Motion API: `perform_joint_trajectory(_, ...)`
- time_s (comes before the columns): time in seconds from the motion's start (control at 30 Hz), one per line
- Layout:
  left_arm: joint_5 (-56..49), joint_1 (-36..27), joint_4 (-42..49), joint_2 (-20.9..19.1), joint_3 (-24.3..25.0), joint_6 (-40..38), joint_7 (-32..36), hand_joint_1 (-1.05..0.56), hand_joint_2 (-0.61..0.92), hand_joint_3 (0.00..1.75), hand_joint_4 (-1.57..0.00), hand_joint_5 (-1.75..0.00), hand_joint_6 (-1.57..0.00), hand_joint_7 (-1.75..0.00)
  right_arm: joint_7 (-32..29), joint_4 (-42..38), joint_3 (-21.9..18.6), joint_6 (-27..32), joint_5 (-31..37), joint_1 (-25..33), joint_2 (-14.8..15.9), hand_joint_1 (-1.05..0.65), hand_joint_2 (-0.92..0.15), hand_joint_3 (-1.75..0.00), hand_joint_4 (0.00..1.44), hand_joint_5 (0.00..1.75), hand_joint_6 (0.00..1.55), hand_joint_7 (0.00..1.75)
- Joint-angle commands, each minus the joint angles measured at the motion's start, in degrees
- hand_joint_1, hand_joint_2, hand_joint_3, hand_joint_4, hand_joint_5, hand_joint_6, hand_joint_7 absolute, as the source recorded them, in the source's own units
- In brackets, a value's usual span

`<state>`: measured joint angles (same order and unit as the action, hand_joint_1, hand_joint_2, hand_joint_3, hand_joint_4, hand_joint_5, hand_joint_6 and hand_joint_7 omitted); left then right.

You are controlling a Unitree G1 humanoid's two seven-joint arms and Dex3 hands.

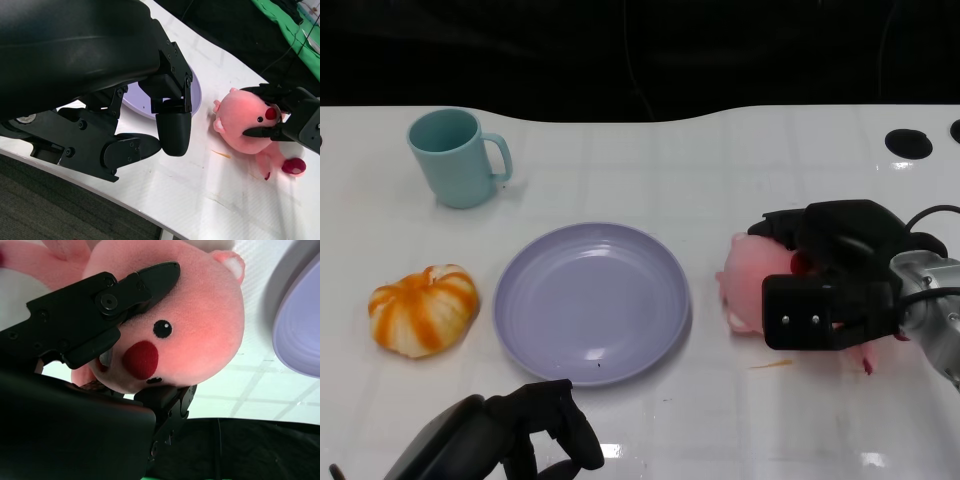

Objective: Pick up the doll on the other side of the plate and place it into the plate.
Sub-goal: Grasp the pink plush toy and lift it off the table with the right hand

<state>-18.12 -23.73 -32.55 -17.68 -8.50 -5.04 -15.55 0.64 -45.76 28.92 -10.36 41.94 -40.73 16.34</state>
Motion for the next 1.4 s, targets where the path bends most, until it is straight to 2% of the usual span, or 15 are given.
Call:
perform_joint_trajectory(0.03,0.0,0.1,-0.7,-0.6,0.3,-0.3,-0.3,-0.28,0.85,0.58,-0.65,-1.75,-0.65,-1.24,-0.7,-1.3,2.0,-0.2,1.7,0.3,0.2,-0.27,-0.92,-0.13,0.85,1.50,1.12,0.15)
perform_joint_trajectory(0.17,-0.3,0.2,-1.0,-0.6,0.2,-0.8,-0.3,-0.28,0.85,0.58,-0.65,-1.75,-0.65,-1.25,-5.7,-1.6,2.5,-1.2,2.4,0.8,-0.3,-0.27,-0.92,-0.15,0.85,1.62,1.16,0.09)
perform_joint_trajectory(0.2,-0.4,0.2,-1.1,-0.6,0.2,-1.0,-0.3,-0.28,0.85,0.58,-0.65,-1.75,-0.65,-1.25,-8.2,-2.1,2.4,-2.2,2.6,1.0,-0.5,-0.26,-0.91,-0.14,0.85,1.66,1.21,0.14)
perform_joint_trajectory(0.23,-0.3,0.1,-1.1,-0.5,0.2,-1.0,-0.3,-0.28,0.85,0.58,-0.66,-1.75,-0.65,-1.25,-10.4,-2.6,2.3,-3.1,2.7,1.2,-0.6,-0.23,-0.90,-0.17,0.87,1.71,0.98,0.90)
perform_joint_trajectory(0.27,-0.3,0.1,-1.1,-0.6,0.2,-1.0,-0.2,-0.28,0.85,0.58,-0.66,-1.75,-0.65,-1.25,-12.5,-3.1,2.3,-4.1,2.8,1.3,-0.7,-0.22,-0.89,-0.20,0.88,1.73,0.84,1.31)
perform_joint_trajectory(0.3,-0.3,0.1,-1.0,-0.6,0.2,-0.9,-0.2,-0.28,0.85,0.58,-0.67,-1.75,-0.65,-1.25,-14.6,-3.7,2.4,-5.0,2.9,1.4,-0.7,-0.22,-0.88,-0.21,0.90,1.74,0.77,1.53)
perform_joint_trajectory(0.33,-0.2,0.1,-1.0,-0.6,0.2,-0.8,-0.2,-0.27,0.85,0.58,-0.67,-1.75,-0.65,-1.25,-16.9,-4.2,2.3,-6.0,3.0,1.6,-0.7,-0.21,-0.87,-0.23,0.93,1.74,0.74,1.63)
perform_joint_trajectory(0.37,-0.2,0.1,-1.0,-0.7,0.2,-0.7,-0.2,-0.27,0.85,0.58,-0.66,-1.75,-0.65,-1.25,-18.7,-4.6,2.2,-6.8,3.0,1.7,-0.8,-0.22,-0.72,-0.48,0.96,1.74,0.73,1.70)
perform_joint_trajectory(0.4,-0.1,0.1,-1.0,-0.7,0.3,-0.6,-0.3,-0.27,0.85,0.59,-0.66,-1.75,-0.65,-1.25,-19.8,-5.0,2.2,-7.4,2.9,1.7,-0.8,-0.22,-0.61,-0.70,0.97,1.75,0.72,1.72)
perform_joint_trajectory(0.47,0.1,0.1,-1.0,-0.8,0.3,-0.5,-0.3,-0.27,0.85,0.59,-0.66,-1.75,-0.64,-1.25,-23.0,-5.7,1.8,-8.6,2.6,2.0,-1.0,-0.20,-0.45,-0.96,0.97,1.75,0.70,1.74)
perform_joint_trajectory(0.53,0.4,0.2,-0.8,-0.7,0.4,-0.3,-0.4,-0.26,0.85,0.59,-0.65,-1.75,-0.65,-1.25,-25.7,-6.3,1.5,-9.5,2.4,2.1,-1.3,-0.19,-0.39,-1.06,0.98,1.75,0.68,1.75)
perform_joint_trajectory(0.67,0.1,0.2,-0.3,-0.6,0.2,-0.1,0.0,-0.28,0.84,0.59,-0.65,-1.75,-0.65,-1.25,-27.7,-6.4,0.7,-11.2,1.3,2.7,-1.2,-0.19,-0.38,-1.16,0.98,1.75,0.69,1.75)
perform_joint_trajectory(0.83,0.1,-0.1,0.1,-0.5,0.2,0.4,0.3,-0.28,0.85,0.58,-0.66,-1.75,-0.64,-1.25,-30.0,-5.6,0.4,-12.8,1.6,3.3,-0.7,-0.18,-0.36,-1.20,0.98,1.75,0.70,1.75)
perform_joint_trajectory(1.13,0.6,-0.7,0.7,-0.6,1.3,1.2,0.3,-0.27,0.85,0.59,-0.68,-1.75,-0.65,-1.25,-29.3,-1.8,-1.2,-13.3,0.5,4.5,0.1,-0.16,-0.35,-1.25,0.99,1.75,0.74,1.75)
perform_joint_trajectory(1.4,0.7,-1.9,0.5,-0.8,1.5,3.0,0.2,-0.27,0.85,0.59,-0.65,-1.73,-0.64,-1.25,-30.3,3.6,-4.3,-16.0,-1.1,6.4,0.3,-0.17,-0.28,-1.42,1.00,1.75,0.77,1.75)
